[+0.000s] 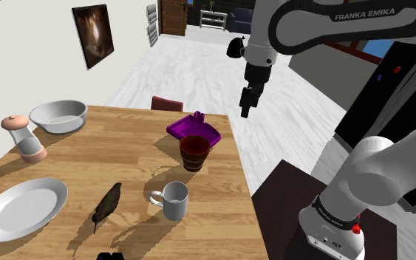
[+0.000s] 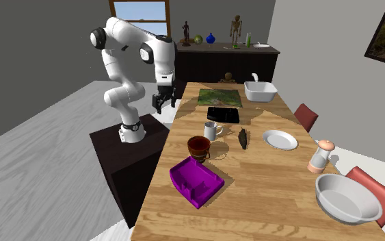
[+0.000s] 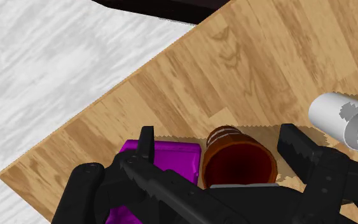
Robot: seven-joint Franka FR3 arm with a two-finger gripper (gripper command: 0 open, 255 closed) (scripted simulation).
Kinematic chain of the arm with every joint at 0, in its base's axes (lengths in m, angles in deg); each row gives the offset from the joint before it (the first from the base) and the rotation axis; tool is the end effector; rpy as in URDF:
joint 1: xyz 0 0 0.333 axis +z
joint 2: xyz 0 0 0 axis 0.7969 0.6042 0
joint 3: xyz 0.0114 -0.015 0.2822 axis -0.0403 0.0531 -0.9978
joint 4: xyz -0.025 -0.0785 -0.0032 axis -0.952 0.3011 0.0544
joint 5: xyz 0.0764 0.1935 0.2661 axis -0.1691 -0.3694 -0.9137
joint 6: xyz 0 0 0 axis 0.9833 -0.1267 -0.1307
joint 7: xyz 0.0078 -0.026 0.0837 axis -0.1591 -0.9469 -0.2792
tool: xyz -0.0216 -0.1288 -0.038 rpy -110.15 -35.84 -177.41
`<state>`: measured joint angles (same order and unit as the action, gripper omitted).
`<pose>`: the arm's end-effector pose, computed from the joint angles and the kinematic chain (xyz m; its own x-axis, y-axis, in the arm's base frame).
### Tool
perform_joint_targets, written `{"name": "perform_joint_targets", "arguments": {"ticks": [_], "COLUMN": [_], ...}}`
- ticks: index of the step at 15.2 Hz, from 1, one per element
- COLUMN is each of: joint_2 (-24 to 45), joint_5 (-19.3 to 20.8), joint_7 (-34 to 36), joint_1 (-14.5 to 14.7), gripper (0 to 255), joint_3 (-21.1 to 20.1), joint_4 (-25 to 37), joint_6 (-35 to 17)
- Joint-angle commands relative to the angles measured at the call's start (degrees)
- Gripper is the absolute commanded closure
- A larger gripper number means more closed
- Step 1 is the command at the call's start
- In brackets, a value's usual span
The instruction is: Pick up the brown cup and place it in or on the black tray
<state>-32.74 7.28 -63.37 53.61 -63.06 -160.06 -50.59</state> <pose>0.3468 0.0665 0.4707 0.9820 0.1756 -0.0695 0.1762 -0.9844 0.0021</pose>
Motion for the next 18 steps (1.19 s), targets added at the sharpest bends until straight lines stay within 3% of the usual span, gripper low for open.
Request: {"name": "perform_joint_targets", "arguments": {"ticks": [1, 10, 18], "joint_2": [3.82, 22.80, 40.66], "joint_5": [-0.18, 1.80, 6.26], "joint_7": [1.25, 7.07, 12.69], "joint_1": [0.11, 0.37, 1.96], "gripper": [0, 0, 0], "joint_3": [-1.05, -4.65, -5.75], "joint_4": [0.56, 8.66, 21.07], "joint_6": [-3.48, -14.76, -20.19]}}
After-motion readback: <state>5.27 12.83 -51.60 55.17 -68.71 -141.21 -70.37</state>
